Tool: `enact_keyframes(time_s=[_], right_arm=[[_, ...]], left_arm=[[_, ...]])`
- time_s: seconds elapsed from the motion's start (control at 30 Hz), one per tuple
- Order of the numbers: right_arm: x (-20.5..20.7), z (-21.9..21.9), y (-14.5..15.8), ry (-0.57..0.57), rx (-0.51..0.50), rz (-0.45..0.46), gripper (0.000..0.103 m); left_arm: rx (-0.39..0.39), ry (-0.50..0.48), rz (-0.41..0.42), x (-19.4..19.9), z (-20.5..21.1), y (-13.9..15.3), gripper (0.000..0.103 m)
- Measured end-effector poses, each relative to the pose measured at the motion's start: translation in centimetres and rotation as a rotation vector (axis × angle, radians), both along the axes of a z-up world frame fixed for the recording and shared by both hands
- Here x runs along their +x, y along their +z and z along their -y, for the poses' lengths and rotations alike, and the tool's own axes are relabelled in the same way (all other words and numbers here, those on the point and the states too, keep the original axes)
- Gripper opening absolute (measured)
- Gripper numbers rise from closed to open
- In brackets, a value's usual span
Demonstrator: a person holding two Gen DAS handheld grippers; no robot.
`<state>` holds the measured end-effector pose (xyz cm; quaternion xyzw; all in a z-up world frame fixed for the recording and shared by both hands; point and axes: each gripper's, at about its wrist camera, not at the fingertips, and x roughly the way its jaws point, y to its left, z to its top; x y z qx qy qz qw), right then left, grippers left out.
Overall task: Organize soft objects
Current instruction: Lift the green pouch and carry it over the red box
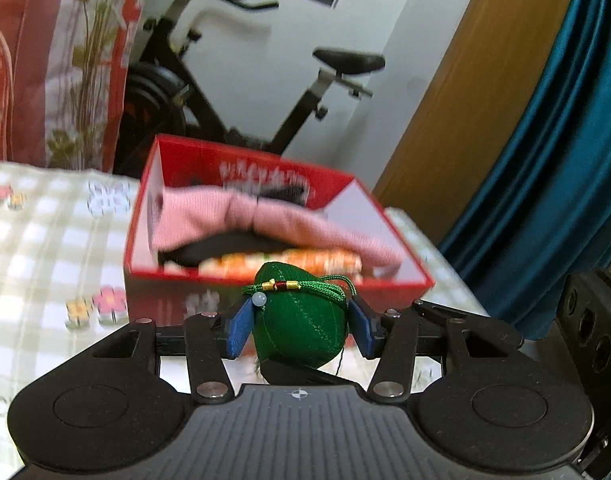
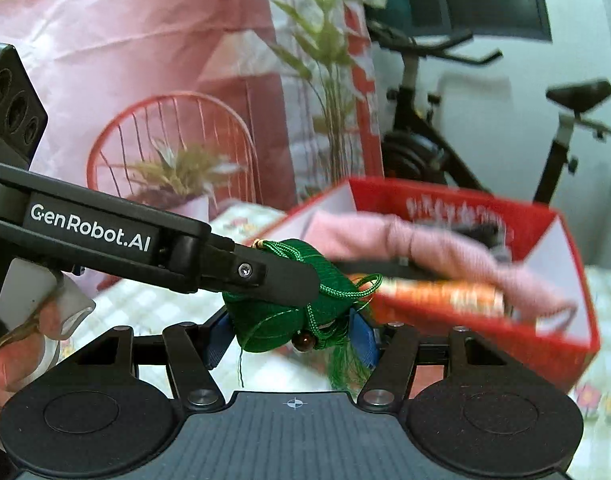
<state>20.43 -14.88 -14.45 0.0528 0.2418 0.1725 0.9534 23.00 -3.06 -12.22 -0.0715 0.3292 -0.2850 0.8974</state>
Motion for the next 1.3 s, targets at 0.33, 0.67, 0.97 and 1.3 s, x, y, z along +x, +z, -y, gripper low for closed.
enact_keyframes(time_s=[0.33, 0.67, 0.97, 1.3], right_arm=[[4.0, -0.3, 6.8, 0.015, -0.074, 0.175, 0.057], [8.8, 1.5, 6.3, -0.054, -0.125, 0.183, 0.057], [10.8, 4.4, -0.6, -0.177, -0.136, -0.032, 0.057], [9.6, 4.1, -1.8, -0.206, -0.19, -0.066, 0.083]], left_arm=[[-0.067, 0.04, 0.164, 2.8, -0.7, 5.4, 0.054], [-0.049, 0.01, 0.154, 7.1, 0.5, 4.9, 0.057], [0.049, 0.087, 0.069, 9.7, 0.3, 0.4, 0.071], [0.217, 0.207, 0.161, 8.8, -0.9, 1.3, 0.103]])
